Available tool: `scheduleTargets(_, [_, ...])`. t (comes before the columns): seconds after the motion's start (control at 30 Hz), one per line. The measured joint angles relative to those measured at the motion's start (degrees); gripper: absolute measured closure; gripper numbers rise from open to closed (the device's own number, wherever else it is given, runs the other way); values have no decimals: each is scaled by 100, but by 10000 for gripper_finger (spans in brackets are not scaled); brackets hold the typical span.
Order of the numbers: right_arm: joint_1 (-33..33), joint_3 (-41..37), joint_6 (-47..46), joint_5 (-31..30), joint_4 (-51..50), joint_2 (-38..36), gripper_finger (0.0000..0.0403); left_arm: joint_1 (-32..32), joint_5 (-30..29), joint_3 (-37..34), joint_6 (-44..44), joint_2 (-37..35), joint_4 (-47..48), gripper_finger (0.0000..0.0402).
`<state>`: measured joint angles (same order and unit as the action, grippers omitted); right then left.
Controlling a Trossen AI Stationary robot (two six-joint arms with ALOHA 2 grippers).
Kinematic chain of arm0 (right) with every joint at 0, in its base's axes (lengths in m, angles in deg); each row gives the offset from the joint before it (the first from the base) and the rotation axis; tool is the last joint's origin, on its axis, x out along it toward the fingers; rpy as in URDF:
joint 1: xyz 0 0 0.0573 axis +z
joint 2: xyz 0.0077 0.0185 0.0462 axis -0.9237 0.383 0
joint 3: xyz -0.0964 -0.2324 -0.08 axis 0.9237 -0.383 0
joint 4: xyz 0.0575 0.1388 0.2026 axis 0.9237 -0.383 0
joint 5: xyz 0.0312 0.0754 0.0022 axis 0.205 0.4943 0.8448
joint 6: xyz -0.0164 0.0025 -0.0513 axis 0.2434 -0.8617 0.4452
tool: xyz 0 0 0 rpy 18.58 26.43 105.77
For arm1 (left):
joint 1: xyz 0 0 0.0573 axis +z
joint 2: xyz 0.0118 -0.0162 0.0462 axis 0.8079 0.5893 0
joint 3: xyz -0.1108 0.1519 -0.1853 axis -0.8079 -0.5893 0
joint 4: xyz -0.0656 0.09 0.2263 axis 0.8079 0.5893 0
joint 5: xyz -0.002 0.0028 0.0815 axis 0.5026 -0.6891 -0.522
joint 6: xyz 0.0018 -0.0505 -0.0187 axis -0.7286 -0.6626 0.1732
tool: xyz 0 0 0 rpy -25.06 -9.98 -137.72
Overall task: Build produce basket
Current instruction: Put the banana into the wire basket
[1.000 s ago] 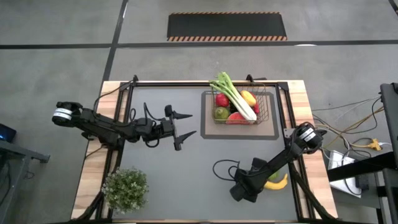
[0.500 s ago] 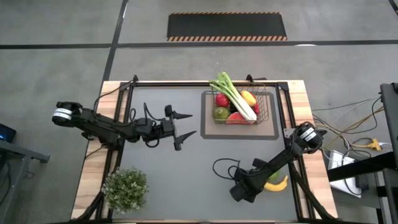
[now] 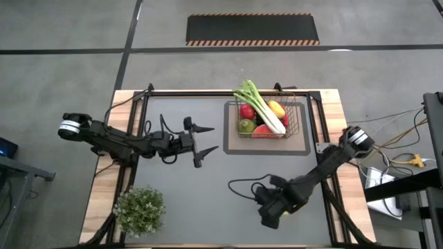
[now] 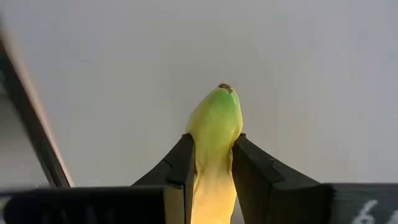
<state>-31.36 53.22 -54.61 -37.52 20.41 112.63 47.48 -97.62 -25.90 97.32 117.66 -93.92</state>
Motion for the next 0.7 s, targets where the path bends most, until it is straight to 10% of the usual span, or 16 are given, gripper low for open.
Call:
scheduleTargets(0.17, [-157, -55, 1171, -1962, 920, -569, 332, 0, 196, 0, -17, -2, -8, 103])
scheduleTargets(0.5, [-624, -78, 1125, -8414, 1436, -1059, 332, 0, 269, 0, -17, -4, -6, 103])
scheduleTargets(0.7, [-1597, -55, 971, -8390, 1553, -1222, 329, -4, 269, 0, -28, -4, -3, 103])
